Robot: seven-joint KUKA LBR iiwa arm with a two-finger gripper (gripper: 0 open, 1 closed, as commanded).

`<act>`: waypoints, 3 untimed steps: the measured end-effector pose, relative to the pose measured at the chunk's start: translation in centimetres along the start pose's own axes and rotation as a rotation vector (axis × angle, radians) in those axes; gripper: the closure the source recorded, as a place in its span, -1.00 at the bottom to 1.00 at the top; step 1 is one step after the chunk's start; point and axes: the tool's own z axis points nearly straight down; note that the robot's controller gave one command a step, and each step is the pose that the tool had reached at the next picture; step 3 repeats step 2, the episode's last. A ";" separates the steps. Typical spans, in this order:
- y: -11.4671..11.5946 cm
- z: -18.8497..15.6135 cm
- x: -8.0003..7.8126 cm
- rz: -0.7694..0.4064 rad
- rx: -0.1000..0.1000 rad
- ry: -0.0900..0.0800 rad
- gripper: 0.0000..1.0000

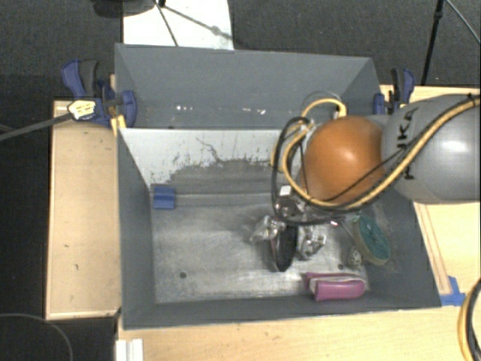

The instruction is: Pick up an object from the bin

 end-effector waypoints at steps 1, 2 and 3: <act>0.1 -0.2 -0.3 0.003 0.000 -0.003 1.00; 1.2 -15.6 0.8 -0.085 0.001 0.003 1.00; 1.2 -15.6 0.8 -0.085 0.001 0.003 1.00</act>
Offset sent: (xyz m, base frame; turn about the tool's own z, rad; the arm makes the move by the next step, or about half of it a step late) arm 0.0000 0.0000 0.0000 0.0000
